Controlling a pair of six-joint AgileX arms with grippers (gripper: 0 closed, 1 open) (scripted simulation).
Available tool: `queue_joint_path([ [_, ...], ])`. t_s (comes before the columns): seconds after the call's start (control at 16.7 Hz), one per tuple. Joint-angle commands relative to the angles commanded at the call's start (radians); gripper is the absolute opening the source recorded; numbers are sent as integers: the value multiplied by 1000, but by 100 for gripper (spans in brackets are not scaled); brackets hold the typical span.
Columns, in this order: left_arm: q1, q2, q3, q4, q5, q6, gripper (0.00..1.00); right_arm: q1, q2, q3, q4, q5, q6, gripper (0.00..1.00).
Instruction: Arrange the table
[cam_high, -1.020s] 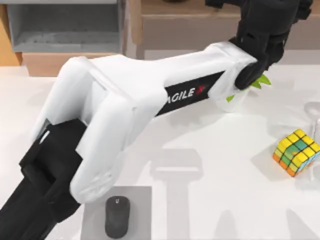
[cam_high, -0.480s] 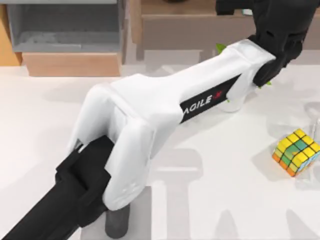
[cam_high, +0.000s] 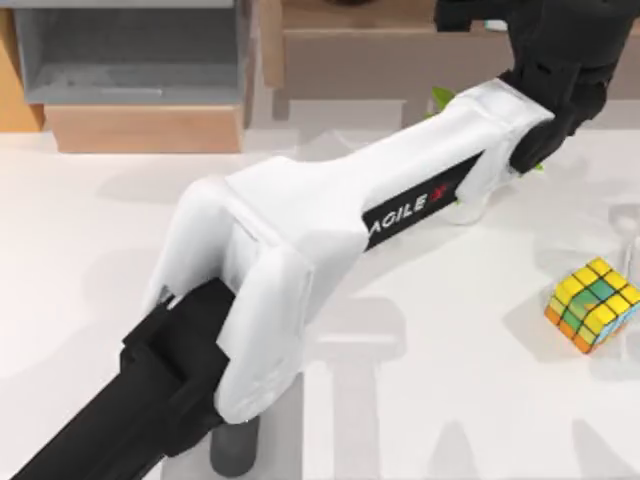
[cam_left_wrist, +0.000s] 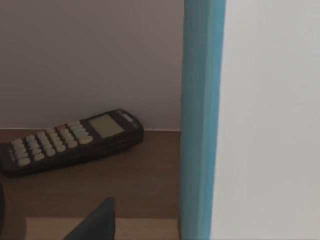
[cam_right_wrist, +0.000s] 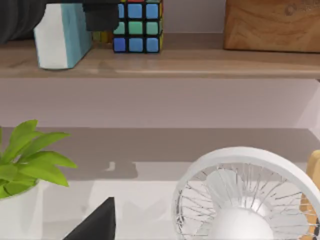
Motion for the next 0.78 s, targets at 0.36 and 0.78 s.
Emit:
queue_joint_path([
  [0.36,15,133,280,-136,16,-1,100,0,0,0,0,0,0,100],
  [0.78,18,151,315,-157,19,-2,92,0,0,0,0,0,0,100],
])
